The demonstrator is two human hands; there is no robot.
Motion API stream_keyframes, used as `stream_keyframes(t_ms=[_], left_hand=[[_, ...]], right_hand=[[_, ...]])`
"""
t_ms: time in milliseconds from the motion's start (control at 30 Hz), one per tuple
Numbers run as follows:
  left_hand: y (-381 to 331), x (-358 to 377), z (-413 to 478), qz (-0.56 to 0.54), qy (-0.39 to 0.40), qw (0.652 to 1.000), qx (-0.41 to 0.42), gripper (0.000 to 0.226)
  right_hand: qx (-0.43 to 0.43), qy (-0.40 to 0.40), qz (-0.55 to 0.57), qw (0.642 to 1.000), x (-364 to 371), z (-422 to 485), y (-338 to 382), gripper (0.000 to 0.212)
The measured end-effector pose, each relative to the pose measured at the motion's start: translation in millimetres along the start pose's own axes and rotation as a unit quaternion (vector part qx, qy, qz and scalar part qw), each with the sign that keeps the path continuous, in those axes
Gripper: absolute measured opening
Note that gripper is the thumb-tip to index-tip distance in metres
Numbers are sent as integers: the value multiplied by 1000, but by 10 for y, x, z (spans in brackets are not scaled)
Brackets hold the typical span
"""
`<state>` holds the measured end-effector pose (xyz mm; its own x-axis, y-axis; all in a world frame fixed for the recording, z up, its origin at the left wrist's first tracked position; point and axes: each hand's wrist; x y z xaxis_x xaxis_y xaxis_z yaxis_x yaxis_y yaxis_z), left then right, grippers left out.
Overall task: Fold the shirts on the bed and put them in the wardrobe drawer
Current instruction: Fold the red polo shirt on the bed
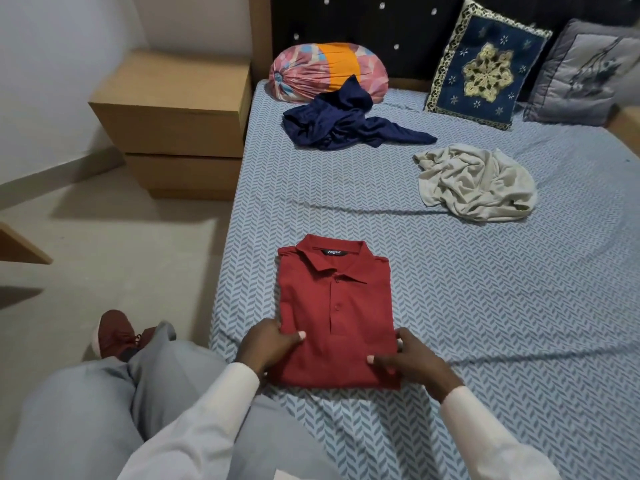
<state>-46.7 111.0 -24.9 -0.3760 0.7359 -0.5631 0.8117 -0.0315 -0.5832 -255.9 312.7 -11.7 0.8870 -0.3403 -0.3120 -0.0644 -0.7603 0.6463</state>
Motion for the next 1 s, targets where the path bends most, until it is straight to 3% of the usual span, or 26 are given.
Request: stream_keyframes(t_ms=[100,233,367,567,667,733,900,1000], left_hand=[[70,39,-89,43,-42,998,3,45],[4,72,-288,164,-86,983,-8,41],[-22,96,-384,210,-134,968,33,49],[87,78,-387,120,7,992,-35,71],[163,-25,-382,64,91,993,-30,50],[200,-47,-400,41,93,994,-26,32],[136,2,-490,229,35,972,-35,51],[84,42,-491,246,-6,968,-43,58]], right_hand=[[-42,-50,-36,997,3,-5,-210,22],[-49,-155,-109,981,95,-60,-304,40],[-53,-89,-23,994,167,-258,-262,41],[-58,-4,93,994,171,-485,-391,30],[-53,39,100,993,110,-514,-464,22],[-55,24,95,994,87,-506,-473,11],[-12,-73,-44,996,107,-384,-497,33],[-7,-139,-182,973,132,-381,-434,44]])
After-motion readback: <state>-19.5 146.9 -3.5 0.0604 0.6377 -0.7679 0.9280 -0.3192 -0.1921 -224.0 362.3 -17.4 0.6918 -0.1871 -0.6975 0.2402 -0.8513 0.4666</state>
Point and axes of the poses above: each hand's wrist, its own z-axis towards the middle knuckle, its own x-axis out of the palm, y = z × x, and after that the axes turned 1 degree about y, right-handed
